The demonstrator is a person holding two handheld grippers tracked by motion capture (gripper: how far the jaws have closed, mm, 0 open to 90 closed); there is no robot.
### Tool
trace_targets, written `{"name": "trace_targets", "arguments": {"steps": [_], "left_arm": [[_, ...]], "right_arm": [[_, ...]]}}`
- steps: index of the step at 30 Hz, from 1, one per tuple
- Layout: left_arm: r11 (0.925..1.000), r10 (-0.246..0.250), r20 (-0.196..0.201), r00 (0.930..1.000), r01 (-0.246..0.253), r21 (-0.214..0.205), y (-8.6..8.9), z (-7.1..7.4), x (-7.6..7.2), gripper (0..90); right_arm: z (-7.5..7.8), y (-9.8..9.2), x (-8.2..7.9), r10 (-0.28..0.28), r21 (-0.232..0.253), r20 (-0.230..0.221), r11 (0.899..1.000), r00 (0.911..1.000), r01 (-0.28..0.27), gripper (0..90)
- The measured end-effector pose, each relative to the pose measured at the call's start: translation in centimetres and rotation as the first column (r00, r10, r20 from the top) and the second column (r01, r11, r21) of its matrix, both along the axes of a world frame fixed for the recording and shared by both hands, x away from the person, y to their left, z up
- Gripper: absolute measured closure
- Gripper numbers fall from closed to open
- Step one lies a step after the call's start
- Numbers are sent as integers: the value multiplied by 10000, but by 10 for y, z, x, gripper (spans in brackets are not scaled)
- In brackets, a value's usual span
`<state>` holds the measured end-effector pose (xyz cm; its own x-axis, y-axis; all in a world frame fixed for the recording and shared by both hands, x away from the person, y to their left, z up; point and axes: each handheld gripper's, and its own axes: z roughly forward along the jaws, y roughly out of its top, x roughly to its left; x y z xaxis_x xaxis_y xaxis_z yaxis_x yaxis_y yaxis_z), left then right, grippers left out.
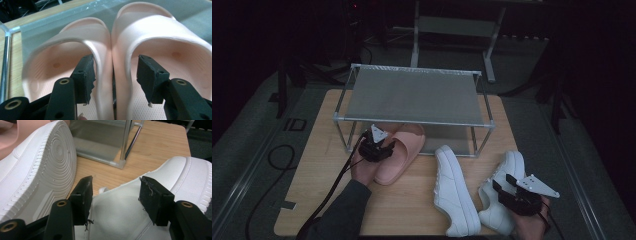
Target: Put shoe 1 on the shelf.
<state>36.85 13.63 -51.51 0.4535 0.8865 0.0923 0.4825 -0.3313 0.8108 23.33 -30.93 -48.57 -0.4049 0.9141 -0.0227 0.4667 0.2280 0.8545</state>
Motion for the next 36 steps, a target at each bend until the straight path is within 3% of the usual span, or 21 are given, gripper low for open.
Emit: {"name": "trace_targets", "arguments": {"steps": [4, 14, 27, 33, 36], "left_arm": [[9994, -319, 146, 9994, 317, 120, -1, 5, -8, 496], [9961, -877, -6, 9961, 877, -69, 2, 11, -26, 527], [9896, -1406, -603, 9882, 1384, -397, 25, 9, -61, 572], [9870, -1561, -995, 9827, 1512, -554, 34, 2, -76, 620], [9869, -1594, -1213, 9797, 1551, -439, 36, -3, -81, 625]], "right_arm": [[0, 0, 0, -3, -6, -3, 10000, 10000, 3, 434], [0, 0, 0, -1, -10, -4, 10000, 10000, 1, 433], [0, 0, 0, 2, -41, 8, 10000, 10000, -2, 432], [0, 0, 0, 6, -38, 9, 10000, 10000, -6, 432], [0, 0, 0, -2, -61, 2, 10000, 10000, 2, 430]]}}
